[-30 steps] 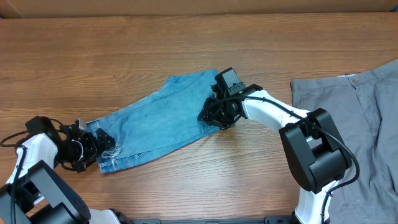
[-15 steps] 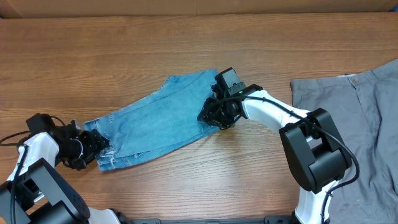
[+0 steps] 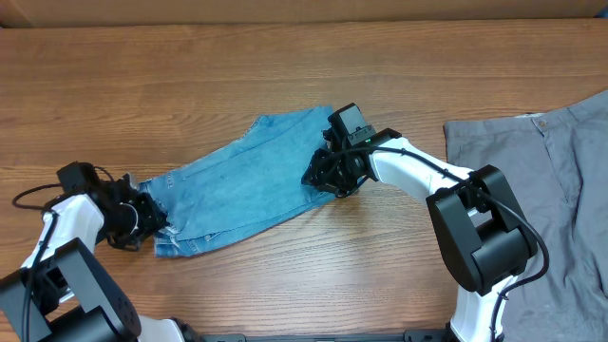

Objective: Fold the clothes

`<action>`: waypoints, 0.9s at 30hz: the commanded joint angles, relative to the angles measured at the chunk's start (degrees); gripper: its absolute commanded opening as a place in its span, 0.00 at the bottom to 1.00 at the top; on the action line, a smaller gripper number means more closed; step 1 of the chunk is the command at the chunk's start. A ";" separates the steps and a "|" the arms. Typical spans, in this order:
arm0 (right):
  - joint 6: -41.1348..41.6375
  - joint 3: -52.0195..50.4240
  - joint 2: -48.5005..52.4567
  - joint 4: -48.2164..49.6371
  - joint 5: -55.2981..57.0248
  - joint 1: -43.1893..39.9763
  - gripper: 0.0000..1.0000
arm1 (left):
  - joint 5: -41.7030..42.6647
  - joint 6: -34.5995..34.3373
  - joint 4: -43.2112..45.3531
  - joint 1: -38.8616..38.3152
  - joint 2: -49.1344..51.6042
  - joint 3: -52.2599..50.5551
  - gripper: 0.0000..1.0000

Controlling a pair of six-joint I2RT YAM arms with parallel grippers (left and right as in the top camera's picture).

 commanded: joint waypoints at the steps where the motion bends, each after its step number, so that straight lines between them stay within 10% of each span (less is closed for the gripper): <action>1: 0.07 -1.01 3.28 -0.42 3.10 0.26 0.38 | -3.41 0.28 -0.09 -0.31 0.94 -0.59 0.04; 27: -1.22 -0.90 -15.13 -3.58 -3.10 0.26 0.33 | -13.77 -0.76 -42.82 -9.70 -1.64 54.99 0.04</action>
